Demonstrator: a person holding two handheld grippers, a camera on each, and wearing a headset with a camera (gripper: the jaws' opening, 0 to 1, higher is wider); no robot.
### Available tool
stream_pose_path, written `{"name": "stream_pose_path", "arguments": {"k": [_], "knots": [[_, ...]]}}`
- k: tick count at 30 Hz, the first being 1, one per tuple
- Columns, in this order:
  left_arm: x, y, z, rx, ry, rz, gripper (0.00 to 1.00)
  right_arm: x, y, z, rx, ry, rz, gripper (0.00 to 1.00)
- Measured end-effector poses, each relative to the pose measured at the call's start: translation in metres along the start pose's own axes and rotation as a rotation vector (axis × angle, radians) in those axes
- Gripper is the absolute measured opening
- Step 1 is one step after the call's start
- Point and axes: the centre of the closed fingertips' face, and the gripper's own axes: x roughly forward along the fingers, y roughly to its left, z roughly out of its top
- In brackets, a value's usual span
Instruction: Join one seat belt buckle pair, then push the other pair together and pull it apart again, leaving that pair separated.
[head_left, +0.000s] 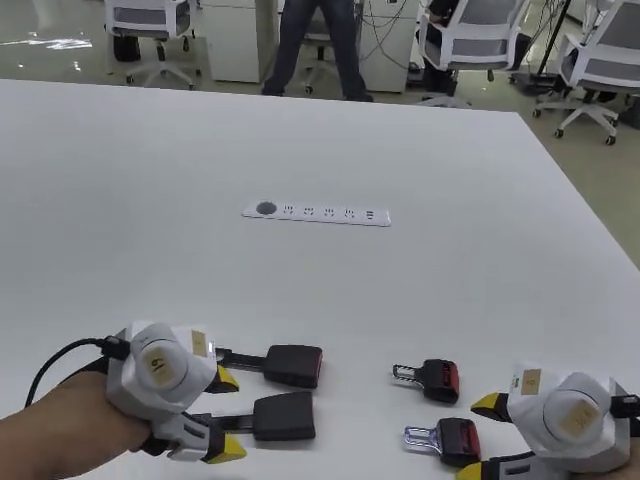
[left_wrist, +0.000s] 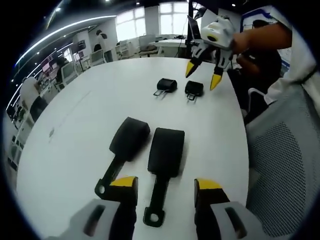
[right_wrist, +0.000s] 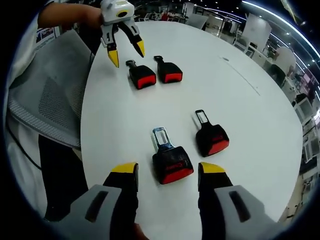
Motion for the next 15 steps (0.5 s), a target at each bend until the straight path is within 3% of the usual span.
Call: {"name": "stream_pose_path", "arguments": {"k": [2, 6, 9, 15], "knots": [[0.004, 0.003, 0.003, 0.025, 0.022, -0.006, 0.45, 0.001, 0.001, -0.001, -0.009, 0.01, 0.013, 0.45], [0.015, -0.005, 0.014, 0.055, 0.022, -0.052, 0.44, 0.007, -0.002, -0.006, -0.019, 0.023, 0.028, 0.42], [0.022, -0.005, 0.015, 0.072, 0.038, -0.069, 0.41, 0.008, -0.009, -0.005, -0.008, 0.014, 0.013, 0.46], [0.032, -0.009, 0.02, 0.148, 0.073, -0.116, 0.38, 0.012, -0.002, -0.007, -0.017, 0.031, 0.066, 0.38]]}}
